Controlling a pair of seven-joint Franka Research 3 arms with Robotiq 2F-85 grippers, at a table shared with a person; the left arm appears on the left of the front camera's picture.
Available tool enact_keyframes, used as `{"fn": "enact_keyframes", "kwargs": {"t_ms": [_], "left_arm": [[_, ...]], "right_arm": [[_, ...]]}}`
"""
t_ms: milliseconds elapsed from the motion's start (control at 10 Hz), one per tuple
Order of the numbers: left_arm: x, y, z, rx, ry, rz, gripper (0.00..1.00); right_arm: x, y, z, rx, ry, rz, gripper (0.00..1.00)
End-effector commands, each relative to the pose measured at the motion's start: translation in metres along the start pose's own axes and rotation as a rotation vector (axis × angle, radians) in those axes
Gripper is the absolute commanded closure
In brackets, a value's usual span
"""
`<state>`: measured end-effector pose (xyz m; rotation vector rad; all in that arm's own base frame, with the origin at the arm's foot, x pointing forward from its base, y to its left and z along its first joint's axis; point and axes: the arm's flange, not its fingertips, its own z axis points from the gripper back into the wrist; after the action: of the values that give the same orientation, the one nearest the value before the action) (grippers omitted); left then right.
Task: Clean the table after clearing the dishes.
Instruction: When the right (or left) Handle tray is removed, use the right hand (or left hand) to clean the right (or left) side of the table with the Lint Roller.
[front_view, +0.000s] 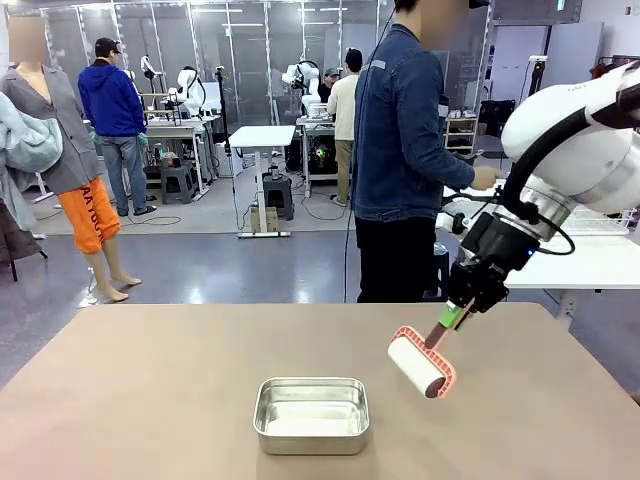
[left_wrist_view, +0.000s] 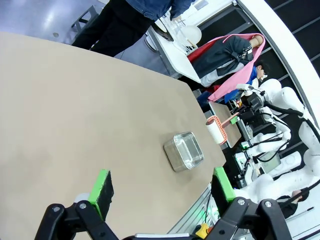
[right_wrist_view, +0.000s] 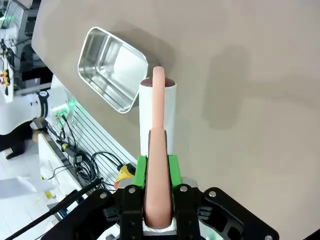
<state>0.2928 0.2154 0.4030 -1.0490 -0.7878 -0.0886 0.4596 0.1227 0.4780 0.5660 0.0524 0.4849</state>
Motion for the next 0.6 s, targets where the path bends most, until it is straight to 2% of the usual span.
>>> {"fn": "enact_keyframes", "kwargs": {"t_ms": [0, 100, 200, 300, 500], "left_arm": [[0.000, 0.000, 0.002, 0.005, -0.003, -0.001, 0.00], [0.000, 0.000, 0.002, 0.005, -0.003, -0.001, 0.00], [0.000, 0.000, 0.002, 0.005, -0.003, -0.001, 0.00], [0.000, 0.000, 0.002, 0.005, -0.003, -0.001, 0.00], [0.000, 0.000, 0.002, 0.005, -0.003, -0.001, 0.00]], "right_arm": [[0.013, 0.023, 0.010, -0.032, 0.034, 0.031, 1.00], [0.013, 0.023, 0.010, -0.032, 0.034, 0.031, 1.00], [0.005, 0.012, 0.003, -0.010, 0.009, 0.027, 0.79], [0.017, 0.001, 0.020, 0.123, -0.065, -0.020, 0.79], [0.030, -0.049, 0.014, 0.316, -0.220, -0.195, 0.79]]}}
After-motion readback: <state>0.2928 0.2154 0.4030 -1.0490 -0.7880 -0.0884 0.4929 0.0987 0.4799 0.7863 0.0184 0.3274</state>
